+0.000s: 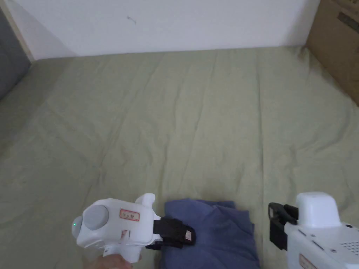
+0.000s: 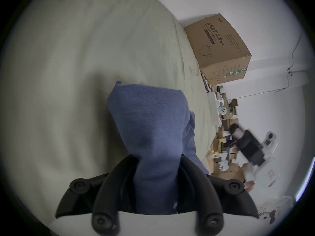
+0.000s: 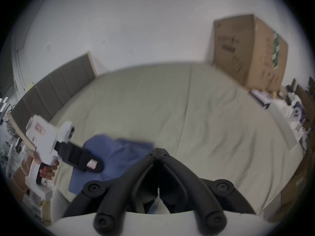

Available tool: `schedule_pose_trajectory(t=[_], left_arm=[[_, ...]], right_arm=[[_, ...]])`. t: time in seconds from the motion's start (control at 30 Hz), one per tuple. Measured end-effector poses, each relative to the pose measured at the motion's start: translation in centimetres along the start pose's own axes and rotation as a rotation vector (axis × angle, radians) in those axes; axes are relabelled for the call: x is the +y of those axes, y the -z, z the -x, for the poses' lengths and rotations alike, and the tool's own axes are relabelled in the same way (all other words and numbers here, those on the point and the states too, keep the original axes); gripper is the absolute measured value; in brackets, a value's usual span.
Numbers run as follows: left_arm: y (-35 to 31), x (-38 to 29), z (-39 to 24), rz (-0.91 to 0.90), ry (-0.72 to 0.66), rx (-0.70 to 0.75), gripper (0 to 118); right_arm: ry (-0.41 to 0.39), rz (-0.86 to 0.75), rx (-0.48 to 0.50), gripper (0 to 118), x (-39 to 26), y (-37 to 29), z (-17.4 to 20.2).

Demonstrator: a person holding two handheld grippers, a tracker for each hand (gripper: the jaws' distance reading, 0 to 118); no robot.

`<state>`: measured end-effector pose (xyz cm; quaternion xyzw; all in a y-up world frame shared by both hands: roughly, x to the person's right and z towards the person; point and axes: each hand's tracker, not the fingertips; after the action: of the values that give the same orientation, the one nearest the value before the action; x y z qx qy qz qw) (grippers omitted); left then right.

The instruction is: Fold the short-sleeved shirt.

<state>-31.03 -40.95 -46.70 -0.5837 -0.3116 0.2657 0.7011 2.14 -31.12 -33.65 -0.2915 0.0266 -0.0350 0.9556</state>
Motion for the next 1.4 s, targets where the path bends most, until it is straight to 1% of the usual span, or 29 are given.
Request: schedule_pose_trajectory(t=[0.07,0.1,0.2,0.33,0.37,0.4,0.47,0.53,0.57,0.6,0.63,0.67,0.7,0.73,0.77,0.83,0.9,0.93,0.97,1.0,1.03,1.07,1.13,1.17,1.2,1.33,1.37,1.4], left_arm=[[-4.2,0.4,1.3,-0.025,0.031,0.094,23],[-6.5,0.6,2.2,-0.032,0.043,0.147,23],[-13.1,1.8,5.4,-0.05,0.037,0.341,23],[-19.9,3.5,9.8,-0.011,0.072,0.693,23],[-20.9,3.9,10.8,0.032,0.088,0.796,23],[-22.0,4.2,11.8,0.047,0.074,0.912,23],[-23.1,4.6,13.7,0.069,0.12,1.132,23],[-24.1,4.8,15.8,0.076,0.098,1.274,23],[-24.5,4.7,16.6,0.074,0.1,1.308,24],[-25.0,4.4,17.1,0.04,0.094,1.295,26],[-25.7,4.1,17.8,0.027,0.079,1.273,35],[-26.2,3.7,17.9,-0.02,0.034,1.264,56],[-26.5,3.5,18.0,-0.049,0.003,1.284,74],[-27.0,3.2,17.6,-0.078,-0.011,1.303,89],[-27.5,2.9,17.1,-0.137,-0.019,1.282,98],[-28.7,2.1,15.4,-0.248,-0.035,1.206,98],[-29.2,1.6,13.1,-0.301,-0.065,1.113,97],[-29.4,1.1,11.7,-0.333,-0.068,1.036,95],[-29.2,0.5,10.3,-0.375,-0.068,0.968,82],[-29.0,0.2,8.7,-0.398,-0.042,0.909,56],[-28.6,-0.5,7.1,-0.427,-0.014,0.867,22],[-27.6,-1.2,5.2,-0.458,0.011,0.849,0],[-25.5,-2.5,1.3,-0.526,0.077,0.884,0],[-24.4,-3.2,-0.6,-0.515,0.139,0.857,0],[-23.3,-4.2,-2.8,-0.542,0.201,0.839,0],[-18.9,-7.5,-9.8,-0.666,0.283,0.829,0],[-17.7,-8.3,-11.7,-0.695,0.313,0.846,0],[-16.8,-8.7,-12.8,-0.714,0.357,0.823,0]], right_arm=[[0.002,-0.082,-0.04,0,1.2,-1.8,0.5],[0.005,-0.093,-0.05,0,1.9,-2.3,0.6],[0.004,-0.104,-0.039,0,2.7,-3.1,1.0],[0.016,-0.085,-0.039,0,2.8,-2.9,1.9],[0.014,-0.068,-0.038,0,2.8,-2.8,2.5],[0.015,-0.048,-0.04,0,2.7,-2.6,2.7],[0.0,-0.023,-0.026,0,2.4,-2.4,3.1],[-0.021,-0.013,-0.034,0,2.3,-2.2,3.6],[-0.03,-0.01,-0.034,0,2.4,-2.3,3.6],[-0.034,-0.009,-0.029,0,2.4,-2.3,3.6],[-0.033,-0.006,-0.028,0,2.4,-2.2,3.4],[-0.028,0.003,-0.024,0,2.6,-2.1,3.3],[-0.019,0.009,-0.019,0,2.6,-2.0,3.2],[-0.008,0.015,-0.019,0,2.6,-1.9,2.9],[0.003,0.022,-0.015,0,2.6,-1.7,2.6],[0.014,0.036,-0.009,0,2.5,-1.5,2.4],[0.013,0.051,0.004,0,2.5,-1.4,2.3],[0.008,0.057,0.009,0,2.4,-1.4,2.3],[0.001,0.059,0.012,0,2.4,-1.5,2.4],[-0.014,0.053,0.012,0,2.2,-1.7,2.4],[-0.025,0.049,0.01,0,2.1,-1.8,2.4],[-0.03,0.046,0.009,0,2.2,-2.0,2.4],[-0.023,0.033,0.017,0,2.4,-2.4,2.0],[-0.017,0.028,0.017,0,2.5,-2.6,1.7],[-0.011,0.02,0.016,0,2.8,-2.8,1.4],[0.012,-0.055,0.001,0,4.1,-3.8,-0.4],[0.013,-0.058,-0.006,0,4.6,-4.1,-0.8],[0.014,-0.074,-0.005,0,5.0,-4.3,-1.1]])
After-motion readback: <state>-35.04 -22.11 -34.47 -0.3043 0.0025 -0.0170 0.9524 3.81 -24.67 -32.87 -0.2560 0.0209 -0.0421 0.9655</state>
